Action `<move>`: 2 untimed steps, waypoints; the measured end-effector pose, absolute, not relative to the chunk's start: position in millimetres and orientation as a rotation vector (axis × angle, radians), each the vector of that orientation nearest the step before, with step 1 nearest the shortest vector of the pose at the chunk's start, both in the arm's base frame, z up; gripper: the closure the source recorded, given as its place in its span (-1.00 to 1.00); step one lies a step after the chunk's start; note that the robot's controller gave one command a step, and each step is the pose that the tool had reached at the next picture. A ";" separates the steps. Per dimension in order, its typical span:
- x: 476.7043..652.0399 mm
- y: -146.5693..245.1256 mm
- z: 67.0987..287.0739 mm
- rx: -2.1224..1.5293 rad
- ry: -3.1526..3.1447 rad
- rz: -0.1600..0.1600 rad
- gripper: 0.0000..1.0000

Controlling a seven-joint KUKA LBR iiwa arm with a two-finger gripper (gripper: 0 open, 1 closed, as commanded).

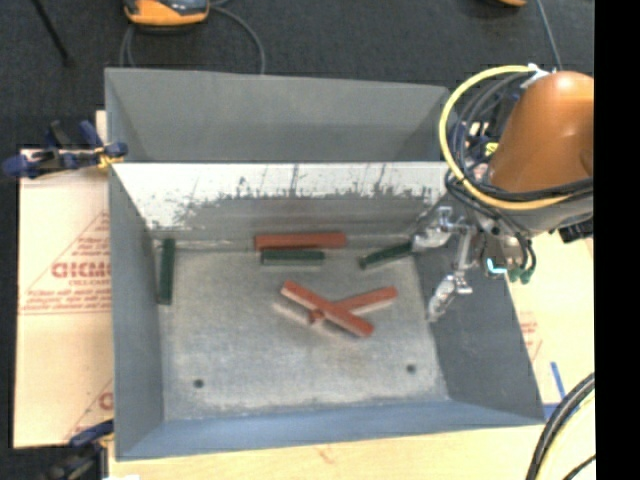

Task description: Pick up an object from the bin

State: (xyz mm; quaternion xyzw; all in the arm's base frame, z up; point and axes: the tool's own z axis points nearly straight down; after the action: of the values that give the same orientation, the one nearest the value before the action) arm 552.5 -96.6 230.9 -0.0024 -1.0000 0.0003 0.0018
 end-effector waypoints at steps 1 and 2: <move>554.0 -96.3 235.4 -0.003 -3.146 0.003 -1.00; 559.0 -48.5 80.5 0.240 -3.139 0.006 1.00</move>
Offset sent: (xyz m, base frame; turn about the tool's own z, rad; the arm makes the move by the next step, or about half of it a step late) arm 0.0015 0.0512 -0.1600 -0.1610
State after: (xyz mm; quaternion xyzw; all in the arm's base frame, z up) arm 559.0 -48.5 80.5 0.0763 -0.9971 0.0019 -0.0031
